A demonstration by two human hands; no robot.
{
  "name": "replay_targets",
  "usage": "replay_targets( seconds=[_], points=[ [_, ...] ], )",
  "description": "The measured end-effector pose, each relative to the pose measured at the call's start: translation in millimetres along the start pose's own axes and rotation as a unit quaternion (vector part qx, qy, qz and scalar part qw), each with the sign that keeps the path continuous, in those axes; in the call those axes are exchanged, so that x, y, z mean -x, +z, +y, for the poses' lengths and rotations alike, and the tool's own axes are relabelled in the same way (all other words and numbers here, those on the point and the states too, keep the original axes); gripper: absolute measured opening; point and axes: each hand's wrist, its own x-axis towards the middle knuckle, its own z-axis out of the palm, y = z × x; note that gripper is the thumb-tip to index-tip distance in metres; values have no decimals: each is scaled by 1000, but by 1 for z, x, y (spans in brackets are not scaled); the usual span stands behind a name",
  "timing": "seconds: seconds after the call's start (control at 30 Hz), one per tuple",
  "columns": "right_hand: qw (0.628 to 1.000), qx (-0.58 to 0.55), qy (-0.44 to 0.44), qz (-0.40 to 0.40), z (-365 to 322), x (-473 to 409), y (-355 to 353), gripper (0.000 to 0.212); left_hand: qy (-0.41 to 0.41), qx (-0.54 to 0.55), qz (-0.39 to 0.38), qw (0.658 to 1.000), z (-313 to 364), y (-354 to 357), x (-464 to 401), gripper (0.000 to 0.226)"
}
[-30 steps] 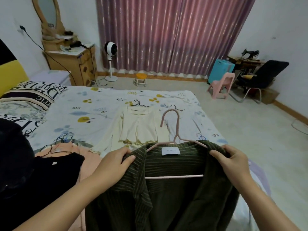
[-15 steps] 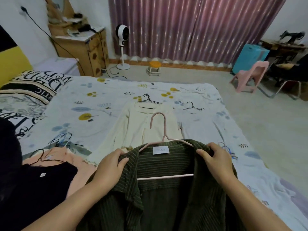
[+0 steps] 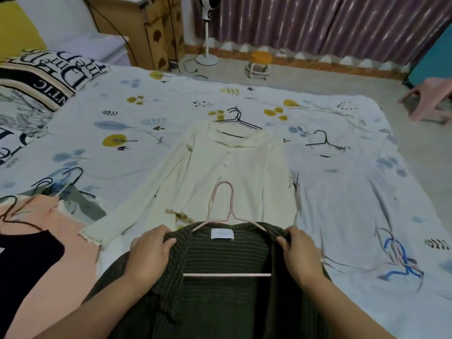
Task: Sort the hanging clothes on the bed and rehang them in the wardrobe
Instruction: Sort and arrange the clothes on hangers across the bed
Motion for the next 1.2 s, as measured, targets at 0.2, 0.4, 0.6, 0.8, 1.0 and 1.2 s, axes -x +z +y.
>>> replay_targets(
  seconds=[0.2, 0.4, 0.6, 0.8, 1.0, 1.2],
  points=[
    [999, 32, 19, -17, 14, -22, 69, 17, -32, -84, -18, 996, -27, 57, -15, 26],
    [997, 59, 37, -25, 22, -24, 103, 21, 62, -177, -11, 982, -42, 92, -1, 38],
    [996, 78, -25, 29, 19, -14, 117, 41, 56, -256, -135, 956, -57, 110, 7, 49],
    [974, 127, -153, -107, 19, -6, 123, 54, 34, -198, -178, 963, -64, 119, 4, 70],
    [962, 164, -129, -176, 6, -9, 114, 59, 21, -193, -202, 960, -59, 109, -2, 57],
    [960, 191, -74, -192, -26, -1, 90, 54, -9, -151, -201, 968, -55, 77, 1, 34]
  ],
)
